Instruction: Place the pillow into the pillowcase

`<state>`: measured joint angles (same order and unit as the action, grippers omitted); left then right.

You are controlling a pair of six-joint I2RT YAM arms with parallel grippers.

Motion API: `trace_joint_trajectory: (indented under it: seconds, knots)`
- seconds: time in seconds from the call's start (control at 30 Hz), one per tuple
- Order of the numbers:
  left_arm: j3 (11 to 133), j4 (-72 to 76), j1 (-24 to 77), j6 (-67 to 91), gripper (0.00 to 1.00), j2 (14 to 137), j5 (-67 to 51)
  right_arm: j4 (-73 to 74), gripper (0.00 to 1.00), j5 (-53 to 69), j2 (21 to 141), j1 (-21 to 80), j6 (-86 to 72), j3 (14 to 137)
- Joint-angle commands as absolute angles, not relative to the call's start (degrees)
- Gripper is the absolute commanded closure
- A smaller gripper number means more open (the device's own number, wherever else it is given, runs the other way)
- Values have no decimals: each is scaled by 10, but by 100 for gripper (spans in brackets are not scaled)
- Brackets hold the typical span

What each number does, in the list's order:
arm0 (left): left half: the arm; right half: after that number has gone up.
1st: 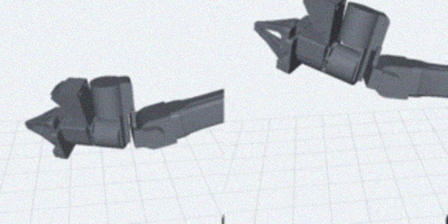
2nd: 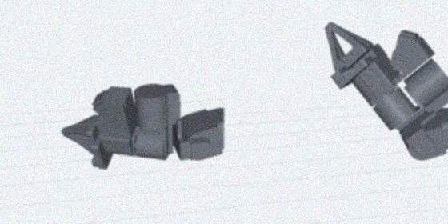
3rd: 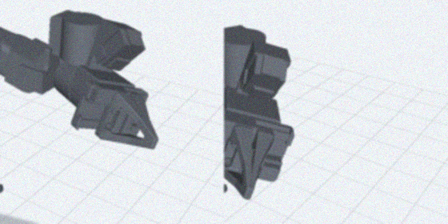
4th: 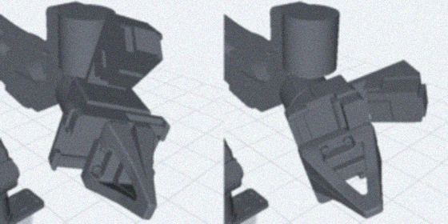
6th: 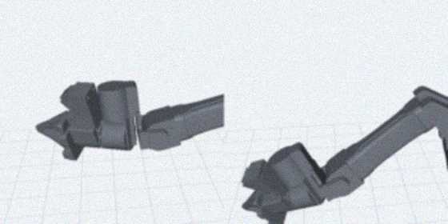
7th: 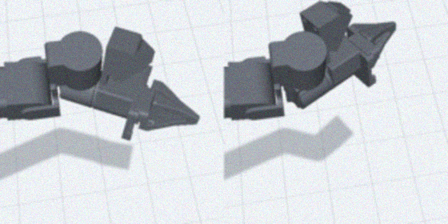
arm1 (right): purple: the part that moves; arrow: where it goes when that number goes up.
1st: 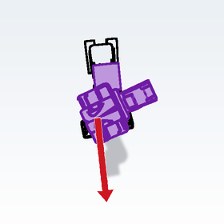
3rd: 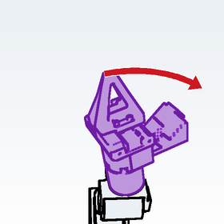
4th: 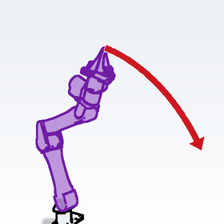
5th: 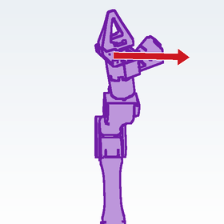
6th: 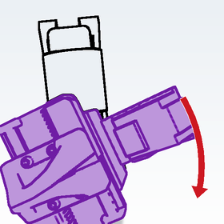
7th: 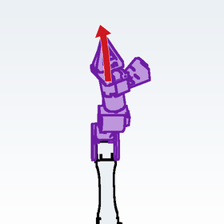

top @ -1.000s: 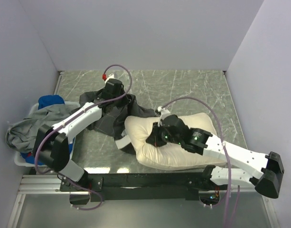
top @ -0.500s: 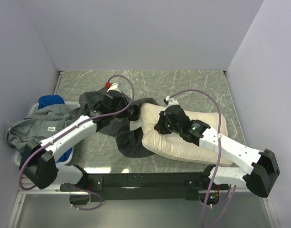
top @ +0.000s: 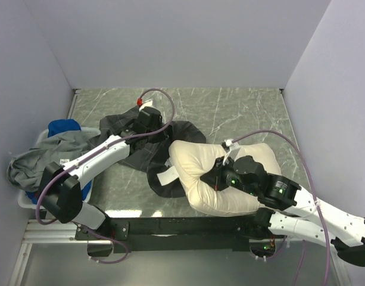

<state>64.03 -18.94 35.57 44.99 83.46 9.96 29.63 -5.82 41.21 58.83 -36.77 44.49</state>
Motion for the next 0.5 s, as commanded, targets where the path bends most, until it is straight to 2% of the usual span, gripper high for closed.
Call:
trace_joint_trajectory:
  seconds: [0.0, 0.13, 0.27, 0.47]
  knots:
    - [686, -186, 357, 441, 92, 832, 98, 215, 100, -10, 450, 607, -373, 442]
    - [680, -190, 362, 432, 93, 810, 80, 178, 100, -2, 554, 593, -356, 467]
    - [636, -206, 381, 419, 97, 770, 75, 121, 100, 69, 610, 497, -353, 493]
    - [560, -219, 396, 396, 99, 674, 21, 156, 100, 26, 681, 424, -340, 568]
